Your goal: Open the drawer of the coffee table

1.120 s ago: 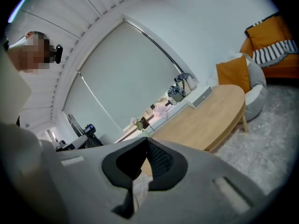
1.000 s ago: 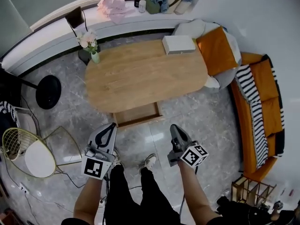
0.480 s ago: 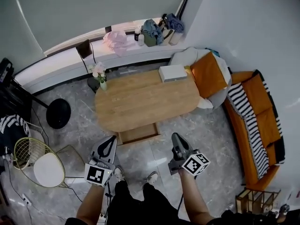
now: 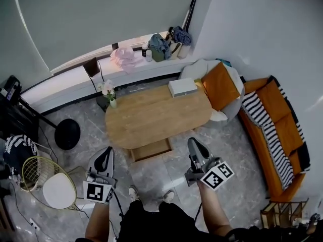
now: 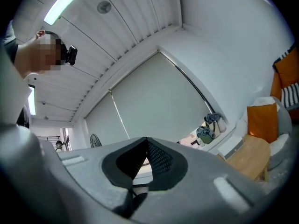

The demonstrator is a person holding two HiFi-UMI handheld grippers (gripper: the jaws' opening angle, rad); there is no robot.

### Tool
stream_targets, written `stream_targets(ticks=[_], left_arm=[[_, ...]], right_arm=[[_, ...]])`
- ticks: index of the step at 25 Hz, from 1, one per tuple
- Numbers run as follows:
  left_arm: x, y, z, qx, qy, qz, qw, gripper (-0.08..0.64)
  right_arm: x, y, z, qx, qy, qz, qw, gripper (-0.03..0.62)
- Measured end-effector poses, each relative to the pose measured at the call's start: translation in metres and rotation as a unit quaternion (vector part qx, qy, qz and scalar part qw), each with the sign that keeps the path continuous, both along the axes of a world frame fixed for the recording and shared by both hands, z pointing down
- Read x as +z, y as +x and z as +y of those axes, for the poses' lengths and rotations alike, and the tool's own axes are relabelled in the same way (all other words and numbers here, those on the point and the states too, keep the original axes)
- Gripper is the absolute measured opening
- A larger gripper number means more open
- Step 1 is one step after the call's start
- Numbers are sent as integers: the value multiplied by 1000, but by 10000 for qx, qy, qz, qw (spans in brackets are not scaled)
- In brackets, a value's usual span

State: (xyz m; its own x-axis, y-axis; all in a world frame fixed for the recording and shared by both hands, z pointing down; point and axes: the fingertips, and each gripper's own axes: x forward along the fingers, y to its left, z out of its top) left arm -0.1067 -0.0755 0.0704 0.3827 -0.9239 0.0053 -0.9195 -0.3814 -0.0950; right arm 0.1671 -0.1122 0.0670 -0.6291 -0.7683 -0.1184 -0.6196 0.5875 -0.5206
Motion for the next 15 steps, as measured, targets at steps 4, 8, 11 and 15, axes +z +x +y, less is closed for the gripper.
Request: stream_targets(ticks=[4, 8, 11, 15], left_arm=[[-23, -9, 6, -152, 202, -47, 9997, 8], [-48, -24, 16, -379, 423, -107, 9983, 8], [-64, -32, 24, -536, 532, -87, 9971, 8], [-76, -45, 42, -796, 592, -27, 9951, 8]], right_arm=[[-24, 8, 1, 102, 357, 289, 9989, 5], [-41, 12, 6, 165, 607, 645, 9959, 5], [-51, 22, 13, 259, 756, 869, 9930, 5], [-59, 41, 24, 550, 849, 1144, 9883, 5]])
